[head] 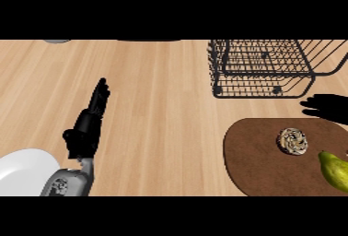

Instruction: Pick the cupcake from the cutting board and place it in the tiered basket

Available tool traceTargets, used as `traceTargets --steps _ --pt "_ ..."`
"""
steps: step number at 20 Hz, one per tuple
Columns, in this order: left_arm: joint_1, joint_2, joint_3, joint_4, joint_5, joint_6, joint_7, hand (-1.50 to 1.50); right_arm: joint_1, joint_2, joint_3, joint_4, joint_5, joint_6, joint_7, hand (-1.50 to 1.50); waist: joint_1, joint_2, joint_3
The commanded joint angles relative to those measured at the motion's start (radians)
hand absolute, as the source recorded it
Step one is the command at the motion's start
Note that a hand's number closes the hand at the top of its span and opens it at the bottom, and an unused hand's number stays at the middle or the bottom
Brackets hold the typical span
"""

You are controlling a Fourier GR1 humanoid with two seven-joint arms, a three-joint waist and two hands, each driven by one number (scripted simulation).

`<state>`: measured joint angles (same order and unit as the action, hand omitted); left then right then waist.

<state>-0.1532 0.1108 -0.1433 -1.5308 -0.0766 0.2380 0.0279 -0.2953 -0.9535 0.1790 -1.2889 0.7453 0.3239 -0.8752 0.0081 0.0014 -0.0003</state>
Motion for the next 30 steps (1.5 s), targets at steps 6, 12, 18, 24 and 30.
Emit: traceTargets --steps 6,12,18,24,30 --pt "0.037 -0.033 -0.014 0.018 -0.038 0.014 -0.034 0.0 -0.034 0.044 0.051 -0.058 0.01 0.145 0.02 -1.5 -0.004 -0.001 0.0" --pt "-0.018 -0.003 0.037 -0.02 -0.004 -0.033 0.02 0.0 -0.056 0.069 0.07 0.019 0.064 0.099 -0.012 -1.5 0.002 0.001 0.0" --pt "0.009 -0.013 0.025 -0.085 -0.026 -0.024 0.061 0.0 -0.064 0.156 0.115 0.045 0.11 0.087 0.057 -1.5 0.006 0.0 0.0" --pt "0.053 -0.009 0.027 -0.13 -0.023 -0.051 0.078 0.0 -0.012 0.131 0.063 -0.03 0.099 0.131 0.048 -1.5 -0.006 -0.004 0.0" --pt "0.002 -0.045 0.016 -0.074 -0.063 -0.027 0.067 0.0 -0.064 0.216 0.081 0.126 0.159 0.044 0.007 -1.5 0.0 0.0 0.001"
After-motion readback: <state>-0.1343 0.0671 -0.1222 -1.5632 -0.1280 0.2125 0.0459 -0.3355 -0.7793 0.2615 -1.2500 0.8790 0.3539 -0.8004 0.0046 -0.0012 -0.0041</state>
